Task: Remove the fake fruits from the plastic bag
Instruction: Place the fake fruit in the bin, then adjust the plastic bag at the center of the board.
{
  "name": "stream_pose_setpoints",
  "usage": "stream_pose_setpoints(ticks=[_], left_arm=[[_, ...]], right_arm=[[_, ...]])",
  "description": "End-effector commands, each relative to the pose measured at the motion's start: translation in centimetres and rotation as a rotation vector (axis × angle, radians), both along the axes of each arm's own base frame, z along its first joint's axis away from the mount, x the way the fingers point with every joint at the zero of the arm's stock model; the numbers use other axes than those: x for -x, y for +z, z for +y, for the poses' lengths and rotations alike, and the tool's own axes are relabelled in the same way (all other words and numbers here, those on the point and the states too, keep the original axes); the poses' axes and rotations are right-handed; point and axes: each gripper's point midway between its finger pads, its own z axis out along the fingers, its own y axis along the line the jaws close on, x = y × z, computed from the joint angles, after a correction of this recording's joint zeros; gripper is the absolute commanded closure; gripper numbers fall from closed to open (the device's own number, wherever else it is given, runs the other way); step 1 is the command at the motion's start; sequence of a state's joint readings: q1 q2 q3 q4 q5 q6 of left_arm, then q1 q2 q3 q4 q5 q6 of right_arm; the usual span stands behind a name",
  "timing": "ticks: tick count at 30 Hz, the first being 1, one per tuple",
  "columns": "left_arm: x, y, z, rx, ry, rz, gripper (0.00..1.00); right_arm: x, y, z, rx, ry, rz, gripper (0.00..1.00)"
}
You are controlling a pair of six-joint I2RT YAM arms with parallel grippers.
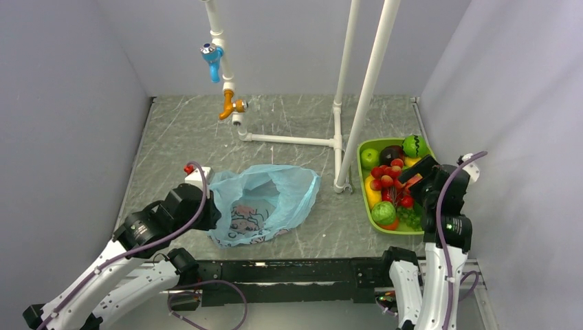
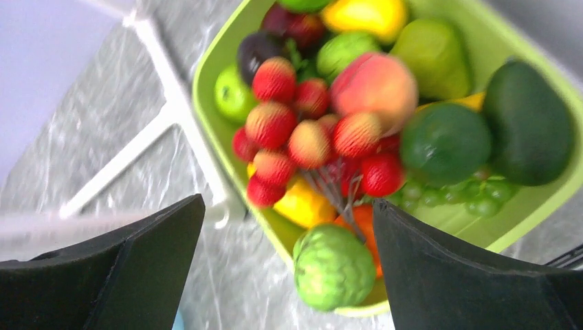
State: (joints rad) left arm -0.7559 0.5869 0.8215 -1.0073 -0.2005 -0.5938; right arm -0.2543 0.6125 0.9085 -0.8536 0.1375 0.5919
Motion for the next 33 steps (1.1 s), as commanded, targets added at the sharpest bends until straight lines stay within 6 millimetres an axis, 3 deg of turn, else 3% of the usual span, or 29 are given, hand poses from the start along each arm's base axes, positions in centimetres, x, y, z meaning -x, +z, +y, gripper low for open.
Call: stream_pose_setpoints(ticks=[1,5,10,16,17,24,29,31,33], left_arm=[[-0.5,2.0,-0.3,0.082,0.024,-0.076,1.00],[-0.5,2.4,-0.4,0.161,0.055,-0.103,1.00],[-0.5,2.3,-0.4,0.220,0.090,-0.118,1.00],[-0.5,1.6,-0.4,0.229,0.112,-0.106,1.00],[-0.5,1.6,-0.4,0.226,0.114,-0.100,1.00],[0.0,3.0,1.4,0.147,0.130,-0.110,1.00],[0.2,3.1,1.8,0.105,0.115,-0.105,1.00],[0.2,3.1,1.7,0.109,0.103,-0.106,1.00],[0.2,3.5,1.5,0.124,0.094,-0.118,1.00]], right_arm=[[1.7,-3.0,6.0,-0.151,0.308,0.102,0.05],[3.6,-4.9,9.4,-0.240,0.457,0.129,0.06],[4.5,-6.9,14.5,-0.355,0.710,0.174,0.08],[5.8,-7.6,22.5,-0.303,0.981,0.270,0.08],[6.8,-7.0,24.9,-0.272,1.068,0.256,0.08],[8.8,0.5,35.9,-0.112,1.345,-0.057,0.08],[7.6,5.2,42.7,-0.055,1.457,-0.232,0.12],[6.4,5.8,44.4,-0.020,1.455,-0.292,0.13],[4.5,5.3,45.5,0.028,1.414,-0.318,0.22]])
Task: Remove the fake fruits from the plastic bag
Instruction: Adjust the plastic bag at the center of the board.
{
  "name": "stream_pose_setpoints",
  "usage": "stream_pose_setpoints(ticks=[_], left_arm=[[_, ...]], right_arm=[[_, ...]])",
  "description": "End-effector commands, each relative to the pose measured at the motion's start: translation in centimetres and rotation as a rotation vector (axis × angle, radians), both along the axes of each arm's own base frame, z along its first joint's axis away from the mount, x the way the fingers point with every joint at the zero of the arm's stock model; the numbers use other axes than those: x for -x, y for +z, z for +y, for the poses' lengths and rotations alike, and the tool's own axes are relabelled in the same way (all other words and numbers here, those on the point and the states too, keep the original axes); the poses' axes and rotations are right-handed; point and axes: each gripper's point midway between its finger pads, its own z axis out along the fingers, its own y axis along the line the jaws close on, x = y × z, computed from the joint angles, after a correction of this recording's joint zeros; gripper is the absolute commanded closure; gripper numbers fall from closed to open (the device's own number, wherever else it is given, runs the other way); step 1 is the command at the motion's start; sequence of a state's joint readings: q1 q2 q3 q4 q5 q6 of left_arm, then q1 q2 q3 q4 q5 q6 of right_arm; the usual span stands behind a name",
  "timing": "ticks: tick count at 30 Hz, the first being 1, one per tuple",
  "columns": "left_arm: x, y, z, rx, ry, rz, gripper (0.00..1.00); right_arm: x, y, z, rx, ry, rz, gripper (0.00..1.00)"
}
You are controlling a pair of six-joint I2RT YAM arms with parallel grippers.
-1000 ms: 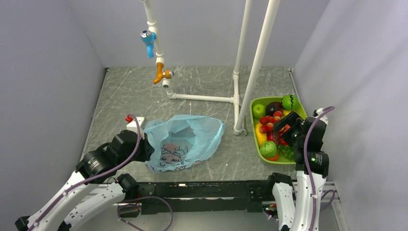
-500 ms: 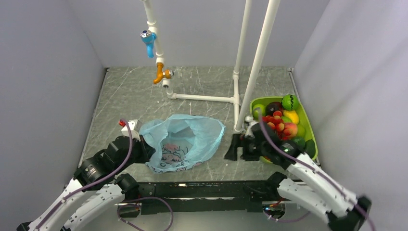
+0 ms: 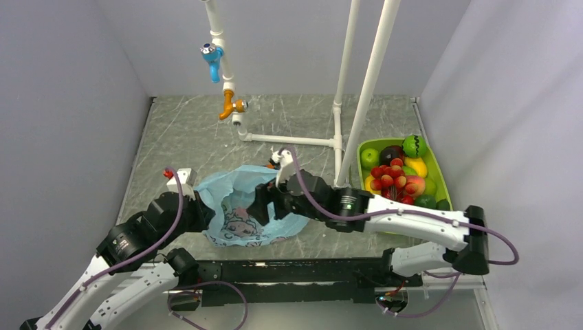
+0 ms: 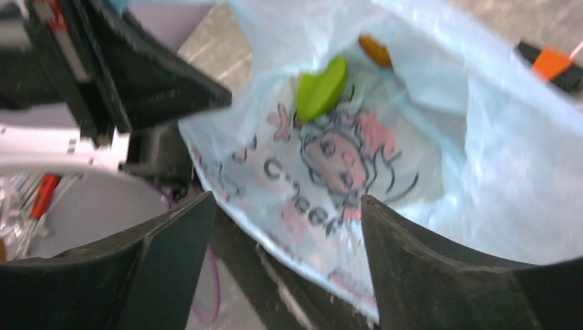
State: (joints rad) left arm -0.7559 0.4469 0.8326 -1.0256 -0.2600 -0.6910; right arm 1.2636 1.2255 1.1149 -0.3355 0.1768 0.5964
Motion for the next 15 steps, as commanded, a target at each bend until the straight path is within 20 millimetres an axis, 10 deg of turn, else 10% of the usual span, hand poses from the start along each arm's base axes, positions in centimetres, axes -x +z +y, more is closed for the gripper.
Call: stream_pose_setpoints(ticks=[1,15], left_arm=[[-0.2,1.3,0.0,0.000,-0.017,-0.043,1.00],[-0.4,10.1,-6.0,0.218,-0.286,-0.226,1.00]], right_arm=[[-4.5,2.5,3.5,-0.076,-0.068,-0.199,0.27],[-7.4,-7.2,9.0,-0.139,0.087,-0.234,0.34]])
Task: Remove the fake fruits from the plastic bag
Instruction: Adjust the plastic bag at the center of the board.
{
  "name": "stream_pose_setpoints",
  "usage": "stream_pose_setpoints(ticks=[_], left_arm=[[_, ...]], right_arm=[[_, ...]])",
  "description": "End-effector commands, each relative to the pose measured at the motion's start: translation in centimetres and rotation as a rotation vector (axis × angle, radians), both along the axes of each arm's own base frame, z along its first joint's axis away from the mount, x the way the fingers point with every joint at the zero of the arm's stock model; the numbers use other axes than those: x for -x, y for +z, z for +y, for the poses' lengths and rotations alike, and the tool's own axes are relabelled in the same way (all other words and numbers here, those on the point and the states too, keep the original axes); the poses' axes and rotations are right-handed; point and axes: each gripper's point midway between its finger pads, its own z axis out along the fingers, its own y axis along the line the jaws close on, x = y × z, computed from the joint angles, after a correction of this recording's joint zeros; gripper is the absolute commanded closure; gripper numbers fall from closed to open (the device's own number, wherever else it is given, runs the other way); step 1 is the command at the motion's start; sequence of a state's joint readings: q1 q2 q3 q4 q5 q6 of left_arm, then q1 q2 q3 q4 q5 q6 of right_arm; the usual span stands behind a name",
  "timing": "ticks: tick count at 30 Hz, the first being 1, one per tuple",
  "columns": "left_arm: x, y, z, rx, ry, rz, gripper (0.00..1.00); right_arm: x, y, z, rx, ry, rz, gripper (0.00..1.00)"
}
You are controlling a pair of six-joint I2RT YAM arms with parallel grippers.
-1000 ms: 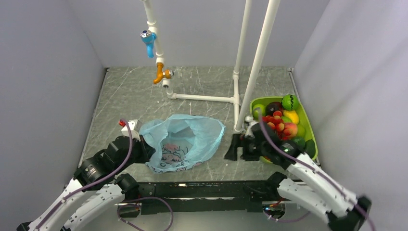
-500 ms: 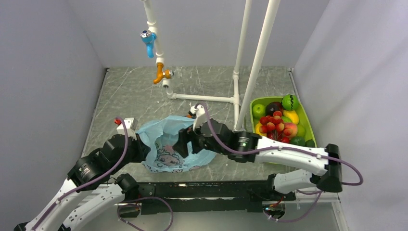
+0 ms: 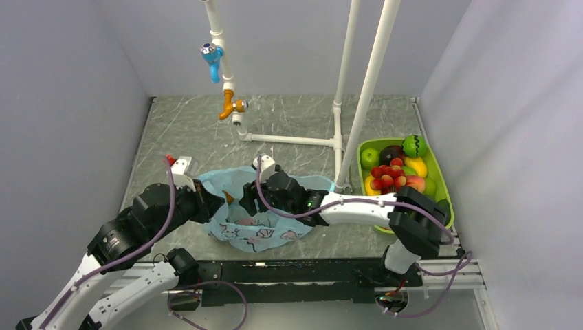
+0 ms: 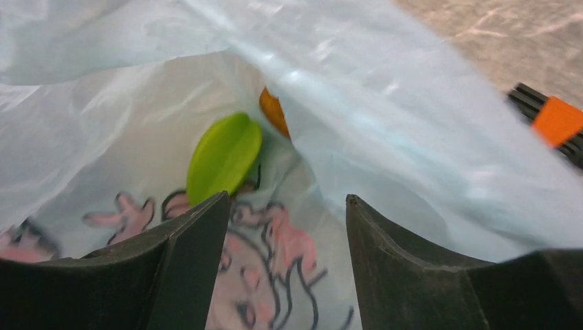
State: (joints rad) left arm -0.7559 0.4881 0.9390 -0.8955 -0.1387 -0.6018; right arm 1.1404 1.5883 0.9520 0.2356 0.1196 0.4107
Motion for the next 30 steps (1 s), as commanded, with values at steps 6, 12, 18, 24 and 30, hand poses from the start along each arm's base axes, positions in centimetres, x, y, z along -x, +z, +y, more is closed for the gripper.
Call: stream_pose_setpoints(ticks=[6,12,18,24,30], left_arm=[[0.6,5.0,-4.2,0.133,-0.197,-0.072,1.00],[0.7,-1.1,-2.2,0.032,-0.075,0.096,1.00],[2.2,-4.3,-1.1,0.017,-0.047,0.193,1.00],[3.1,-6.1,0.0,-0.032,-0.022,0.252,1.00],[3.1,-6.2,-0.7,-0.003,-0.038,0.262,1.00]], right_arm=[[0.2,1.9,4.6,-0.214,0.149,-0.045,0.23],[0.4,-3.5,4.7,-0.131,0.158,0.004,0.05],[2.0,-7.9,5.3,-0.040,0.240,0.035,0.02],[4.3,-10.7,6.7,0.014,0.347,0.059,0.02],[0.3,-13.1,5.5,0.121,0.095,0.008,0.11]])
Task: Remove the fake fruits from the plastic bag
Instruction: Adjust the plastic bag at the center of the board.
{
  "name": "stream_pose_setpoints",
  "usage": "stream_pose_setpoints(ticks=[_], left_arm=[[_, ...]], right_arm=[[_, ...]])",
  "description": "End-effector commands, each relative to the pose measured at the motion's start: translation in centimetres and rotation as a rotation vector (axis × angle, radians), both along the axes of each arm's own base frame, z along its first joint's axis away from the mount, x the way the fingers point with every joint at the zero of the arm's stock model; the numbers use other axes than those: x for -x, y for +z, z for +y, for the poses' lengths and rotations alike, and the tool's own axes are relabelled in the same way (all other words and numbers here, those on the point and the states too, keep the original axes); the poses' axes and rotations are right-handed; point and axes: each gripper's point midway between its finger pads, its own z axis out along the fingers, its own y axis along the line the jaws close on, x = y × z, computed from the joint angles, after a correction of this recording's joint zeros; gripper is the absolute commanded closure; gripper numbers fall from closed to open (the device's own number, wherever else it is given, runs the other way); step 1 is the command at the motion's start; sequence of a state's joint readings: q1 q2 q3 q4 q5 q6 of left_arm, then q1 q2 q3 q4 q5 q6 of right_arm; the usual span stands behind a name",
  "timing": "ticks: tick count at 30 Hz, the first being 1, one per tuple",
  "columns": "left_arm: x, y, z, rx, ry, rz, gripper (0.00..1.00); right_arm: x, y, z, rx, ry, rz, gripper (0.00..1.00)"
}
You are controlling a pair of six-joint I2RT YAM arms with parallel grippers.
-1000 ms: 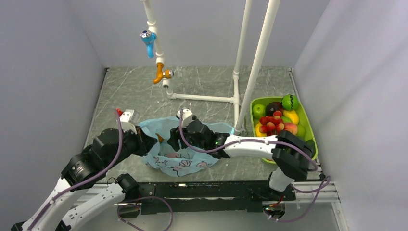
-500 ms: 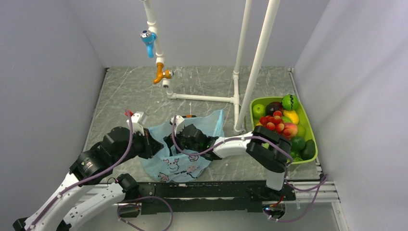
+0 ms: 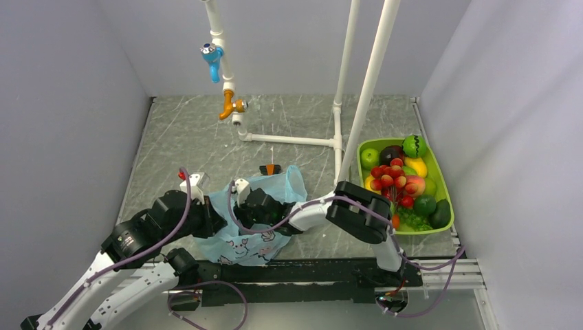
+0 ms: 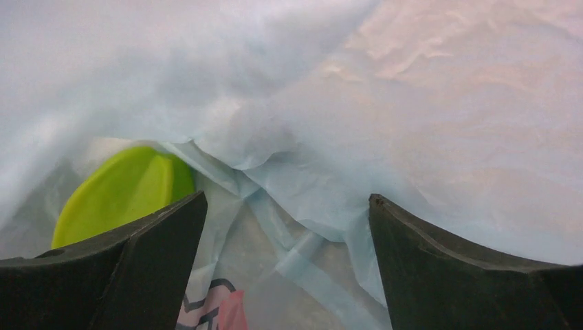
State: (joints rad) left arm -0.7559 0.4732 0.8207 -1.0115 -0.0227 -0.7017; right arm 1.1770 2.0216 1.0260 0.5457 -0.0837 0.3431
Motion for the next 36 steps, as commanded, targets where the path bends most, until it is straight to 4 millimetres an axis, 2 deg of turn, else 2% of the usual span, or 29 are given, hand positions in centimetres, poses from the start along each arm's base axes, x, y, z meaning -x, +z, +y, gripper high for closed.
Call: stream_pose_setpoints(ticks=[1,4,7,11,15,18,20,21,22,24,27,29,31,34,36], left_arm=[[0.0,0.3,-0.2,0.035,0.023,0.007,1.00],[0.1,0.3,0.9,0.015,0.058,0.000,1.00],[0.4,-0.3,2.2,-0.029,0.105,0.018,1.00],[0.4,-1.8,2.2,-0.063,0.104,0.055,1.00],[-0.6,-2.0,1.4,-0.063,0.115,0.058,1.00],[-1.7,-2.8,2.5,-0.130,0.205,0.069,1.00],[-2.1,-4.2,4.0,-0.199,0.317,0.103,1.00],[-2.2,-4.8,4.7,-0.228,0.370,0.129,1.00],[-2.3,-5.3,5.1,-0.247,0.416,0.149,1.00],[-2.2,-6.7,5.3,-0.257,0.483,0.198,1.00],[-2.1,-9.3,4.3,-0.216,0.487,0.240,1.00],[-1.7,-10.8,4.4,-0.189,0.519,0.263,1.00],[-1.4,-11.5,4.9,-0.166,0.559,0.266,1.00],[-1.7,-10.8,4.8,-0.099,0.562,0.207,1.00],[-2.1,-10.3,4.7,-0.073,0.551,0.171,1.00]], right_arm=[[-2.9,-1.6,-1.7,0.083,-0.196,-0.061,0.16],[-4.6,-0.2,-3.8,0.078,-0.333,-0.101,0.31],[-5.9,2.0,-7.0,0.049,-0.476,-0.149,0.67],[-7.3,5.5,-10.0,0.004,-0.561,-0.218,0.87],[-9.1,9.2,-10.9,-0.023,-0.578,-0.287,0.97],[-10.1,10.7,-10.8,-0.014,-0.550,-0.319,0.98],[-10.2,10.7,-10.6,0.006,-0.515,-0.332,0.93],[-10.1,10.4,-10.6,0.022,-0.502,-0.334,0.87],[-10.0,10.0,-10.6,0.033,-0.490,-0.333,0.78],[-9.1,9.3,-10.3,0.041,-0.442,-0.308,0.52],[-6.2,8.3,-9.1,0.026,-0.314,-0.240,0.29],[-4.4,8.0,-8.6,0.035,-0.269,-0.206,0.23],[-2.5,8.1,-7.9,0.017,-0.225,-0.172,0.19],[-0.7,8.4,-7.1,-0.019,-0.199,-0.132,0.16],[0.1,7.5,-6.5,-0.046,-0.177,-0.094,0.18]])
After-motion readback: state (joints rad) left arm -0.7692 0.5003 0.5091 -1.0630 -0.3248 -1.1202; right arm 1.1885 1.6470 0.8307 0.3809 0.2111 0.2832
